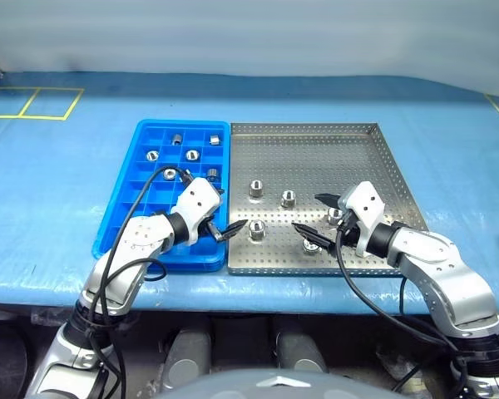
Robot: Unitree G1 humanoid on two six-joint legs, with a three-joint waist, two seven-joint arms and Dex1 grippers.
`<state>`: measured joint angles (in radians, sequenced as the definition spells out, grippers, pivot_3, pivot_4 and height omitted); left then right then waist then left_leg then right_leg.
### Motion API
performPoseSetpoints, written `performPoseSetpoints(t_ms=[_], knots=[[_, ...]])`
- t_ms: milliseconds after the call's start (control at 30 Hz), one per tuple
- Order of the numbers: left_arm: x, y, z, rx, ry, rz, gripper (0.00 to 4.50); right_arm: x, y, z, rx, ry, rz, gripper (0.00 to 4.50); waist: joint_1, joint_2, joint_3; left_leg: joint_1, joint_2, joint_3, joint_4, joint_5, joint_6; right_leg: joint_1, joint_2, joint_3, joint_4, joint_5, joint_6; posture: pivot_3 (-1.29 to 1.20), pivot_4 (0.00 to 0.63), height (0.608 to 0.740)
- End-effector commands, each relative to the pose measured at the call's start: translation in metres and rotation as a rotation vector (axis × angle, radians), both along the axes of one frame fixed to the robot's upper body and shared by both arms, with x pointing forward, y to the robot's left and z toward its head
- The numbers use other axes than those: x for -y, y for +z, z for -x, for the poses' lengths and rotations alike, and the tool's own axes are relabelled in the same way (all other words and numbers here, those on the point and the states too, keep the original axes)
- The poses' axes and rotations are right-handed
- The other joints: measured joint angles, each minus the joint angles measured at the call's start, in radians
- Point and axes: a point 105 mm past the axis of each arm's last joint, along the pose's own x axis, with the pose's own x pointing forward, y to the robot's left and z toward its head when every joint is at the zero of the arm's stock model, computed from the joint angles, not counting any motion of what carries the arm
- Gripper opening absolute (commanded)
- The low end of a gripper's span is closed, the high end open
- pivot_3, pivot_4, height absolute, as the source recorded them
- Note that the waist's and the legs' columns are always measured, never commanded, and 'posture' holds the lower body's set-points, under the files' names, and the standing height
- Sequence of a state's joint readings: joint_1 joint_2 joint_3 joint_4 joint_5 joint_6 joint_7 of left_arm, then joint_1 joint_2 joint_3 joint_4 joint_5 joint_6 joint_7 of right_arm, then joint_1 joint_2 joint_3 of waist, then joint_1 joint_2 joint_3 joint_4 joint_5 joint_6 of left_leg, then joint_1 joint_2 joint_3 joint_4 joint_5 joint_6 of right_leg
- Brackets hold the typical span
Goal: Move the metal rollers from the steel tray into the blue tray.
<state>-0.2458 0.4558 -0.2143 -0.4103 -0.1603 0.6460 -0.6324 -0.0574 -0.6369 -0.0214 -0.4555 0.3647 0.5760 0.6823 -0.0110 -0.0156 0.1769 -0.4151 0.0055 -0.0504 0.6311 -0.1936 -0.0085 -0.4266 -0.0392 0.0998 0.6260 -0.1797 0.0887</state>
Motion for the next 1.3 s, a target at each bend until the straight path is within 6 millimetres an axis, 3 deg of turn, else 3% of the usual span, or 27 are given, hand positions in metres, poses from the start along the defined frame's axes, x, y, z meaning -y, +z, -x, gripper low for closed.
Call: performPoseSetpoints(t_ms=[33, 533, 900, 1000, 1133, 1300], knots=[[0.006, 0.012, 0.005, 0.042, -0.025, 0.023, 4.50, -0.003, 0.008, 0.002, 0.028, 0.026, -0.010, 4.49, 0.000, 0.000, 0.000, 0.000, 0.000, 0.000, 0.000, 0.000, 0.000, 0.000, 0.000, 0.000, 0.000, 0.000, 0.000, 0.09, 0.150, 0.740], [0.030, 0.010, 0.002, 0.015, -0.084, 0.063, 4.50, 0.010, 0.011, 0.003, 0.036, -0.058, -0.003, 4.49, -0.007, 0.000, 0.000, 0.000, 0.000, 0.000, 0.000, 0.000, 0.000, 0.000, 0.000, 0.000, 0.000, 0.000, 0.000, 0.02, 0.150, 0.740], [0.010, 0.017, -0.004, 0.038, -0.048, 0.034, 4.50, -0.005, 0.013, -0.003, 0.098, -0.040, -0.041, 4.49, -0.021, 0.000, 0.000, 0.000, 0.000, 0.000, 0.001, 0.000, 0.000, 0.000, 0.000, 0.000, 0.001, 0.000, 0.000, 0.07, 0.150, 0.740], [0.007, 0.012, -0.005, 0.037, -0.050, -0.004, 4.50, -0.007, 0.010, -0.008, 0.095, -0.037, -0.035, 4.49, -0.018, 0.000, 0.000, 0.000, 0.001, 0.000, 0.001, 0.000, 0.000, 0.000, 0.001, 0.000, 0.001, 0.000, 0.000, 0.09, 0.150, 0.740], [0.018, 0.015, -0.001, 0.051, -0.106, -0.021, 4.50, -0.012, 0.005, -0.004, 0.086, -0.015, -0.031, 4.49, -0.008, 0.000, 0.000, 0.000, 0.001, -0.001, 0.000, 0.000, 0.000, 0.000, 0.001, -0.001, 0.001, 0.000, -0.001, 0.06, 0.150, 0.740], [0.029, 0.008, -0.005, 0.137, -0.193, -0.236, 4.50, -0.004, 0.005, -0.003, 0.105, -0.055, -0.032, 4.49, -0.004, 0.000, 0.000, 0.000, 0.000, -0.001, 0.001, 0.000, 0.000, 0.000, 0.001, -0.001, 0.000, 0.000, -0.001, 0.04, 0.150, 0.740]])
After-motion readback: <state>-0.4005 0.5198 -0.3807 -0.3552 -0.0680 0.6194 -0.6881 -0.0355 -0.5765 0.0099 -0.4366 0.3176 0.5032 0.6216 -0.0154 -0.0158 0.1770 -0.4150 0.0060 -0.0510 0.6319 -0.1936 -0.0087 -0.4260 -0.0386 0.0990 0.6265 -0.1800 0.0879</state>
